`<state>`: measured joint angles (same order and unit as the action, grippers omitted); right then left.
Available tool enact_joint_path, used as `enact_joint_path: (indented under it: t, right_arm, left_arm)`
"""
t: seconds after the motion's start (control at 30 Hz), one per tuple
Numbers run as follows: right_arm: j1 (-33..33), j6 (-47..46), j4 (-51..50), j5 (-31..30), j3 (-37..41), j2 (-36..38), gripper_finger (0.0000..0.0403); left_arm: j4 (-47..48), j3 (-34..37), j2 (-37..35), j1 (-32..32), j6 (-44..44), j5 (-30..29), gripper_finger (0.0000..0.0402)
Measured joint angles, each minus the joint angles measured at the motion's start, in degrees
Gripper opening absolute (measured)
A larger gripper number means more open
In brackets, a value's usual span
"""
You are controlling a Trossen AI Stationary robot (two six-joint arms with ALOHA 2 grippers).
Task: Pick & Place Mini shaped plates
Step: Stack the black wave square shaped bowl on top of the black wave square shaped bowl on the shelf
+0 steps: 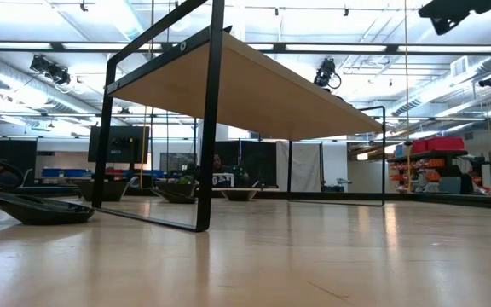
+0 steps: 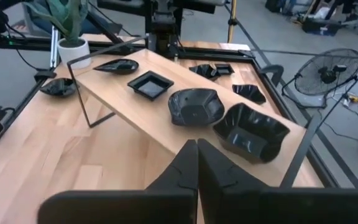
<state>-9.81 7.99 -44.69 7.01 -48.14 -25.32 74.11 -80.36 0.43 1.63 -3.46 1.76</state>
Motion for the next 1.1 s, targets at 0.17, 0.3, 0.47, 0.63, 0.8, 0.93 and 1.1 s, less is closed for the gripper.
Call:
enact_joint_path:
  t: [0.17, 0.3, 0.47, 0.63, 0.8, 0.93, 1.1]
  right_arm:
    - [1.04, -0.27, -0.08, -0.58, -0.87, 1.5, 0.0]
    - [3.56, -1.99, 0.01, -3.67, -0.87, 3.19, 0.0]
    - [8.55, -4.3, 0.05, -8.65, -0.87, 5.03, 0.0]
    - [9.97, -5.6, 0.47, -11.11, -0.54, 7.63, 0.0]
    - [9.54, -5.75, 0.51, -10.74, 2.35, 11.43, 0.0]
    - [8.42, -6.53, 0.14, -8.99, 3.8, 13.82, 0.0]
    - [8.73, -6.17, -0.45, -8.92, 4.02, 15.48, 0.0]
  left_arm:
    - [-0.02, 0.0, 0.0, 0.02, 0.0, 0.0, 0.0025]
    - [0.0, 0.0, 0.0, 0.02, 0.0, 0.0, 0.0025]
    - [0.0, 0.0, 0.0, 0.0, 0.0, 0.0, 0.0025]
    - [-0.01, 0.0, 0.0, 0.01, 0.0, 0.0, 0.0026]
    - [-0.01, 0.0, 0.0, 0.02, 0.0, 0.0, 0.0025]
    - [-0.01, 0.0, 0.0, 0.01, 0.0, 0.0, 0.0025]
    - [0.0, 0.0, 0.0, 0.02, 0.0, 0.01, 0.0025]
